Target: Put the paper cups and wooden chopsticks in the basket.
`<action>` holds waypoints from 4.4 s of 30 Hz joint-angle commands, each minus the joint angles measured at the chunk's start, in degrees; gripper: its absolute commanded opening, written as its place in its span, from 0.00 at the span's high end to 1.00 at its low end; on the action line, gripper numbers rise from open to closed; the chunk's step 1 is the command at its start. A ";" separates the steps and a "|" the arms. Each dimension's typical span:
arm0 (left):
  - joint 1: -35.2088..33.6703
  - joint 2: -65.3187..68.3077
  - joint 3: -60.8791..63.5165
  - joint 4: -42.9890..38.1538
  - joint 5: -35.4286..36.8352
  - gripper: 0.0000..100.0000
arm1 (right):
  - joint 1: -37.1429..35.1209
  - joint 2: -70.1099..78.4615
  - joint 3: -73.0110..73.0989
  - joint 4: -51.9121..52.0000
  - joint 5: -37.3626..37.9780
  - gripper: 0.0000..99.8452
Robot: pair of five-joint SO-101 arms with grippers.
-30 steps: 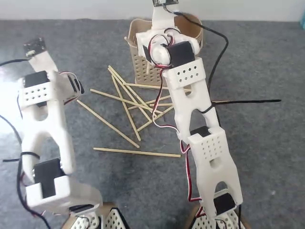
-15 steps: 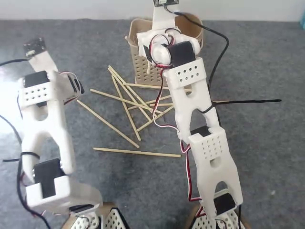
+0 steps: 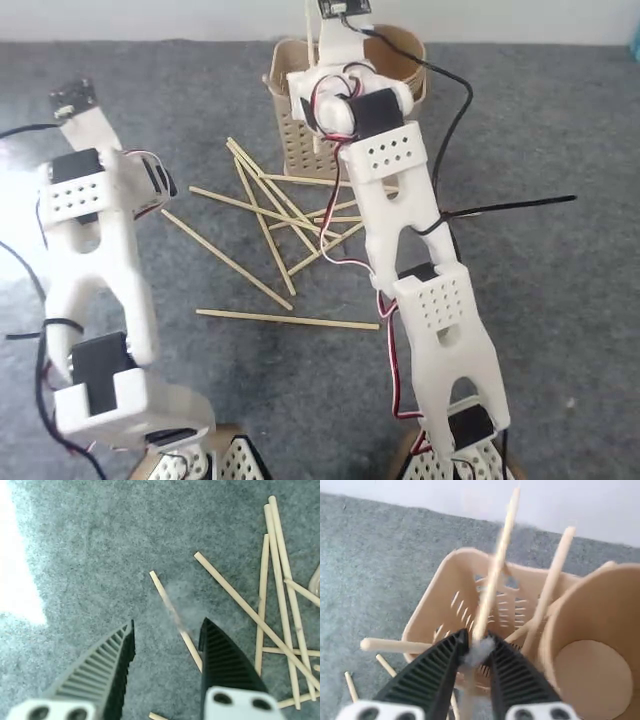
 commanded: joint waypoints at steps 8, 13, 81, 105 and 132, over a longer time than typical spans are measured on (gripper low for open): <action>0.18 -3.43 -0.13 -1.05 -0.79 0.80 | 1.27 -0.66 -9.14 0.31 0.97 0.99; 0.18 -3.34 -0.04 -1.14 -0.79 0.80 | 1.19 -0.92 -12.40 0.57 0.97 0.99; 1.67 -3.52 2.59 -4.22 -0.79 0.80 | 1.54 -88.57 108.84 -56.57 0.79 0.99; 1.67 -3.43 2.59 -4.31 -0.79 0.80 | -0.13 -38.11 102.77 -143.34 5.54 0.99; 1.67 -3.87 4.35 -6.51 -0.79 0.80 | 1.10 -32.57 93.36 -132.44 10.81 0.87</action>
